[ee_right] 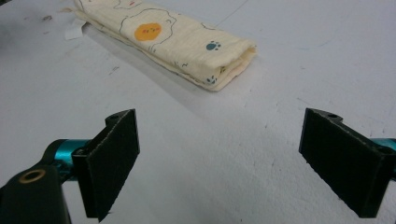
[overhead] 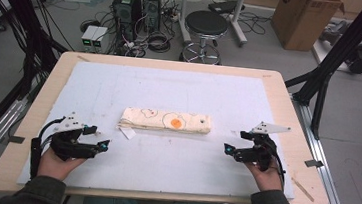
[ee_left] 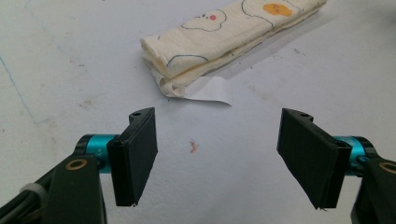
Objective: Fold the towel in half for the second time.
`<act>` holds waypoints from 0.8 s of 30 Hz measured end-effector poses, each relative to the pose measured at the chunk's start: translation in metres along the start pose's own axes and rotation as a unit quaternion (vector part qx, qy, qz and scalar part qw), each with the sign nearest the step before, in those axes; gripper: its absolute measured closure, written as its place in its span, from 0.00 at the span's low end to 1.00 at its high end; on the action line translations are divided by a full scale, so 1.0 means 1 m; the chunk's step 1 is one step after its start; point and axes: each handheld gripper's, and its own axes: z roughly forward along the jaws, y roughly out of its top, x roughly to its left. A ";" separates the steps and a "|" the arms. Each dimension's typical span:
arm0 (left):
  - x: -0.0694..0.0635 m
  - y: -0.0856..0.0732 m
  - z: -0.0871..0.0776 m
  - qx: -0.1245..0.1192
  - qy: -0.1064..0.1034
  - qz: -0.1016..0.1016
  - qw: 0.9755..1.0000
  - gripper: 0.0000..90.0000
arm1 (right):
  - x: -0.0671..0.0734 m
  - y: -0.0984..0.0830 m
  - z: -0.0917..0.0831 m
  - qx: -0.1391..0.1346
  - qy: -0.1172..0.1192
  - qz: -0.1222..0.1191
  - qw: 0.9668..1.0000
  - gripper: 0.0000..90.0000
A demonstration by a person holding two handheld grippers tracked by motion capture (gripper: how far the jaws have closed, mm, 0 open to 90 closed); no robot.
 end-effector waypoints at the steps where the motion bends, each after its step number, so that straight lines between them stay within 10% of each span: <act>1: -0.001 -0.002 -0.001 0.000 0.001 -0.001 1.000 0.32 | 0.000 -0.001 -0.001 0.001 0.000 -0.002 1.000 0.13; 24: -0.013 -0.022 -0.007 0.016 0.003 0.014 1.000 0.31 | 0.012 -0.026 -0.010 0.001 -0.001 -0.007 1.000 0.13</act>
